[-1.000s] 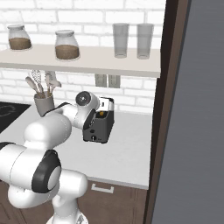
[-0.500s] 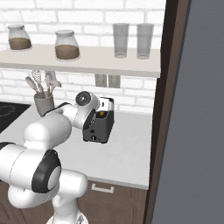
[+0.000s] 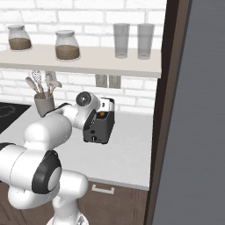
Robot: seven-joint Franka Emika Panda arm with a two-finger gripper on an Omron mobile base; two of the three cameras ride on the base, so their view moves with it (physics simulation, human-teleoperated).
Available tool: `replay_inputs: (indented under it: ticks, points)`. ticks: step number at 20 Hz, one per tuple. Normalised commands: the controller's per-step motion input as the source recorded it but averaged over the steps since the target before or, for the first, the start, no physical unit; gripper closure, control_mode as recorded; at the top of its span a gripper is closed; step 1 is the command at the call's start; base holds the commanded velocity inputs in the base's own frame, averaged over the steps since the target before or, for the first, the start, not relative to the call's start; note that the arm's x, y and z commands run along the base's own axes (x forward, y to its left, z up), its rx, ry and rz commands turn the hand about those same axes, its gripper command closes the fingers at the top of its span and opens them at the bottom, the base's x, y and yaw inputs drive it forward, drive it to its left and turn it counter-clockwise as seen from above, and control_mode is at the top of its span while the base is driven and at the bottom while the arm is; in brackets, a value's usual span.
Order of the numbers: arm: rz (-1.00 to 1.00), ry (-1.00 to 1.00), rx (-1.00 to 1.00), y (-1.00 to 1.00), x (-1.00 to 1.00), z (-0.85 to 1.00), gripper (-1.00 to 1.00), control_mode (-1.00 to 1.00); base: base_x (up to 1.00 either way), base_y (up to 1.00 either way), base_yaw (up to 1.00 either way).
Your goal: Start the toaster. Once the lever pops up, take the bread to the plate on the dining counter.
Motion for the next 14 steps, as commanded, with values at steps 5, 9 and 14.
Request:
replay_inputs:
  ticks: [5,9,14]
  points:
    - [0.0,0.0,0.0,0.0,0.0,0.0,-1.0,-1.0,0.0,0.0,0.0]
    - [0.0,0.0,0.0,0.0,0.0,0.0,-1.0,-1.0,0.0,0.0,0.0]
    - [0.0,0.0,0.0,0.0,0.0,0.0,-1.0,-1.0,0.0,0.0,0.0]
